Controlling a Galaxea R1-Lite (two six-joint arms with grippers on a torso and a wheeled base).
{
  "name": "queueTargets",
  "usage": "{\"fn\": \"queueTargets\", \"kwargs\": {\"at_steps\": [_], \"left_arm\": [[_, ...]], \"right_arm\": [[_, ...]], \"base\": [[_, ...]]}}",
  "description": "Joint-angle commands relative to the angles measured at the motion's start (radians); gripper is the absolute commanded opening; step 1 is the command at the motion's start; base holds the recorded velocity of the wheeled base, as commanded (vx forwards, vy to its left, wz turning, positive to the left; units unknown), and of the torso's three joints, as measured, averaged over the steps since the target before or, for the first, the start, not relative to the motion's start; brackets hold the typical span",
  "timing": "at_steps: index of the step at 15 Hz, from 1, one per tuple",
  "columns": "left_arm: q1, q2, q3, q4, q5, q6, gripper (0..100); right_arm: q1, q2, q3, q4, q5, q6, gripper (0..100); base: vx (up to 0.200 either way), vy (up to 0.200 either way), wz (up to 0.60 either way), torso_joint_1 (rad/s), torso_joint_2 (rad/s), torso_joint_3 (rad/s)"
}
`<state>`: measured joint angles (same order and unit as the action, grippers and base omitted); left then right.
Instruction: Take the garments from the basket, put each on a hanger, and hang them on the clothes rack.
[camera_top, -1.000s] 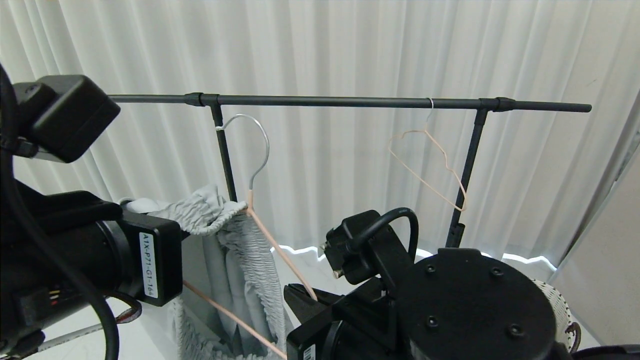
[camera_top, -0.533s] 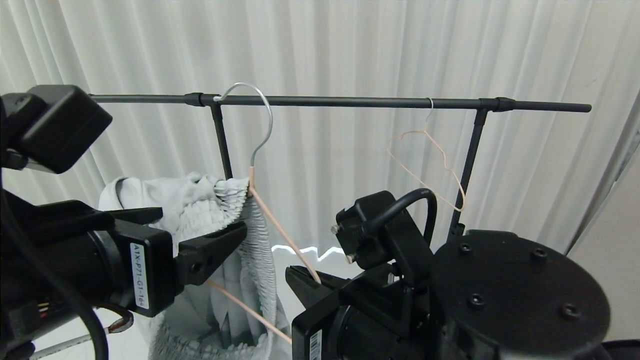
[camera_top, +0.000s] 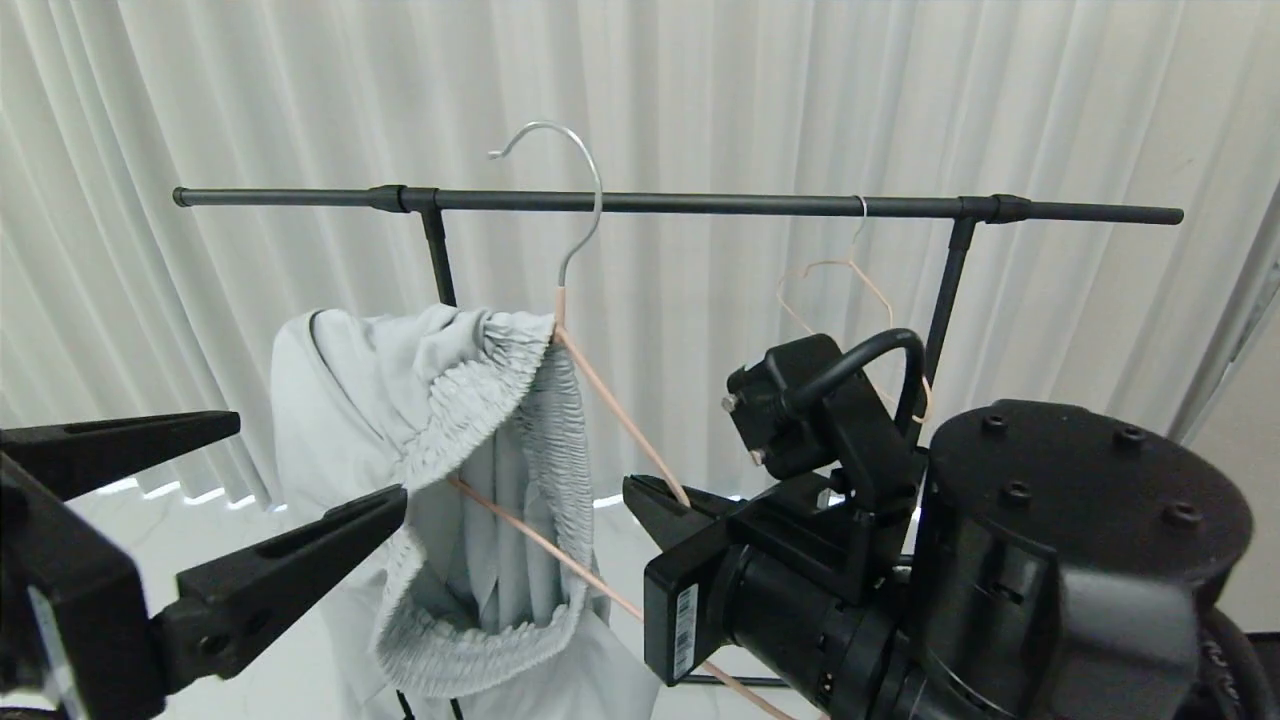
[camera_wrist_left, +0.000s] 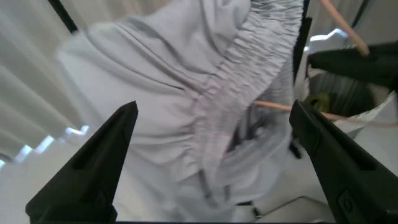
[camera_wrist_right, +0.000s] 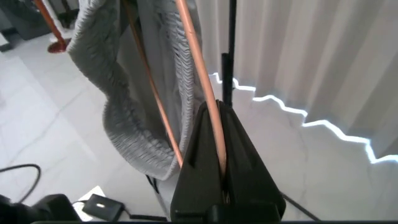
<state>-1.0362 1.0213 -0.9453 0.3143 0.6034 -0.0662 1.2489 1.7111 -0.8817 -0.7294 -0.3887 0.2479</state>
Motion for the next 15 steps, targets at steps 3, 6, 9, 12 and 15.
{"fn": "queueTargets", "kwargs": {"at_steps": [3, 6, 9, 12, 15], "left_arm": [[0.044, -0.130, 0.036, 0.000, -0.134, 0.190, 100], [0.120, -0.122, 0.068, 0.000, -0.248, 0.267, 100], [0.125, -0.125, 0.129, 0.000, -0.399, 0.390, 100], [0.125, -0.112, 0.212, 0.000, -0.551, 0.416, 100], [0.122, -0.099, 0.275, -0.004, -0.648, 0.411, 100]], "right_arm": [[-0.006, -0.088, 0.175, -0.064, 0.013, -0.073, 0], [-0.002, -0.174, 0.313, -0.097, 0.056, -0.124, 0], [0.006, -0.252, 0.448, -0.097, 0.126, -0.188, 0], [0.099, -0.266, 0.504, -0.104, 0.136, -0.210, 0], [0.170, -0.257, 0.506, -0.104, 0.136, -0.222, 0]], "base": [[0.000, 0.000, 0.00, 0.000, 0.00, 0.000], [0.000, 0.000, 0.00, 0.000, 0.00, 0.000], [0.000, 0.000, 0.00, 0.000, 0.00, 0.000], [0.000, 0.000, 0.00, 0.000, 0.00, 0.000], [0.000, 0.000, 0.00, 0.000, 0.00, 0.000]]}}
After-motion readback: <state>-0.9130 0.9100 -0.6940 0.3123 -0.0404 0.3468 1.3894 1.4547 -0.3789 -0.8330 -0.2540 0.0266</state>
